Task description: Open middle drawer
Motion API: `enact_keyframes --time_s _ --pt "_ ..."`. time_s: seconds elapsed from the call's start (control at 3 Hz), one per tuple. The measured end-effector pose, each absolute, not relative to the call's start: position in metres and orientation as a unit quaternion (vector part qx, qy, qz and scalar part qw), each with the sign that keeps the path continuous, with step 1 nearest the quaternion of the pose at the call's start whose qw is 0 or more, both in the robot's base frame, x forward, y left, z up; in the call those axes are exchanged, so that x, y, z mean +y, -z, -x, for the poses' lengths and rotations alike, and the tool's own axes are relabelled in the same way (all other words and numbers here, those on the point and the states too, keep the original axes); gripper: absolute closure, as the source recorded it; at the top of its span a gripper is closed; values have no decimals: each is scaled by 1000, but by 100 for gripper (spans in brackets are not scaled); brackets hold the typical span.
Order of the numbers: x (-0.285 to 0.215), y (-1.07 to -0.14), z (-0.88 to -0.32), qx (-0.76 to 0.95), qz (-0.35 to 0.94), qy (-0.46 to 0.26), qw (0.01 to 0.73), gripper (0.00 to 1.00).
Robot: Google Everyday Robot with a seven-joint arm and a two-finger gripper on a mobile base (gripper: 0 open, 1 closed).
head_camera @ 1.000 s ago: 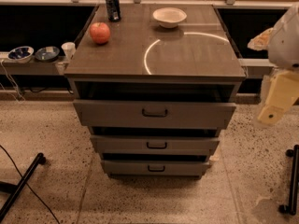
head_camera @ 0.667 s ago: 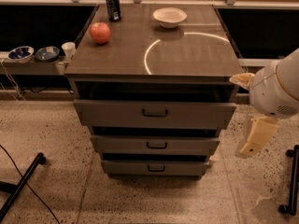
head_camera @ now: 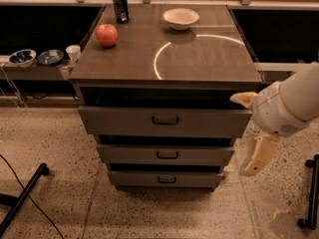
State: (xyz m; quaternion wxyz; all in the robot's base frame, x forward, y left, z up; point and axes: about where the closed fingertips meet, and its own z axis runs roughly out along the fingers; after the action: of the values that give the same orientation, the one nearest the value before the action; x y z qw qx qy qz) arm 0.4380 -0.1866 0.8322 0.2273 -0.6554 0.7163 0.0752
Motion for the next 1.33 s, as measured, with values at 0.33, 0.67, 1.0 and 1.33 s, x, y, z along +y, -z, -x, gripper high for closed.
enact_keyframes --time_s 0.33,0.67,1.0,1.33 --pt "-157 -756 -436 683 679 -130 235 0" --pt "-125 -693 -430 637 706 -177 255 0" --pt "-123 -687 -429 626 715 -180 256 0" --pt "-126 -675 -437 640 704 -183 248 0"
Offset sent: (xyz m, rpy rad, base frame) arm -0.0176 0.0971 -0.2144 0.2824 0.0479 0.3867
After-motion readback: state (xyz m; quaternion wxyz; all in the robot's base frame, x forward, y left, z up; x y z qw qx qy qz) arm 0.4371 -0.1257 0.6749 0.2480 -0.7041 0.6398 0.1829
